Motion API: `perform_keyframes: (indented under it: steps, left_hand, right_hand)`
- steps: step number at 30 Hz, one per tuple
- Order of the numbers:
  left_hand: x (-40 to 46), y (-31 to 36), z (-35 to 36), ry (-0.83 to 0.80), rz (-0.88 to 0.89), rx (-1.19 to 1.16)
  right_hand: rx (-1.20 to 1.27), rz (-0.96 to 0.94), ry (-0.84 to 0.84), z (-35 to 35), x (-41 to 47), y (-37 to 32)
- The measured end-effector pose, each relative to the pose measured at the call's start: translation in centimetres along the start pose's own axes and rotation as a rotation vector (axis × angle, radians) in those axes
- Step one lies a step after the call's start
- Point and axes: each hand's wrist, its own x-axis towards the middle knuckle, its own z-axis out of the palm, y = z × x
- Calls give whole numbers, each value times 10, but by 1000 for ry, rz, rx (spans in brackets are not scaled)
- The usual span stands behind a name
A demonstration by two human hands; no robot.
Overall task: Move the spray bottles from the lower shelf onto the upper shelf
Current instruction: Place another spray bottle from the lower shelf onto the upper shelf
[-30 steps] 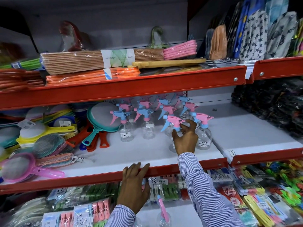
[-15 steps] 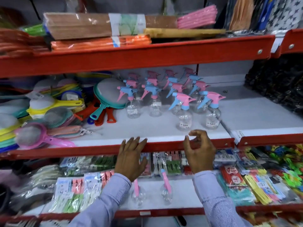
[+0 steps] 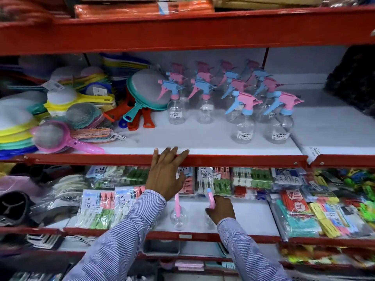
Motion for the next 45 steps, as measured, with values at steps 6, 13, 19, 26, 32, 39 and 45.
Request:
perform_keyframes:
  steps: [6,13,19,26,32,39,45]
  left_hand:
    - [-2,-8,-2,18,18,-20]
    - [-2,-11,0,47,28,-75]
    - [-4,-8,-1,49,14,-104]
    - [-7,-5,-3,44,18,-101]
    - [-5,-6,-3,19,4,-112]
    - [-4,-5,0,33,-8,-116]
    - [-5,-4,-1,18,-16,-109]
  right_hand:
    - [67,-74,129,-43,-24,-30]
    - [296,-337,472,-176,-99,-100]
    - [421,-446,660,-245,-73,-162]
    - [334,-329,623,-231,15,-185]
    - [332,-258,584,-207,43,-183]
    - [335,-302,715,-201,44,-179]
    - [451,-316,784,-192,46,-175]
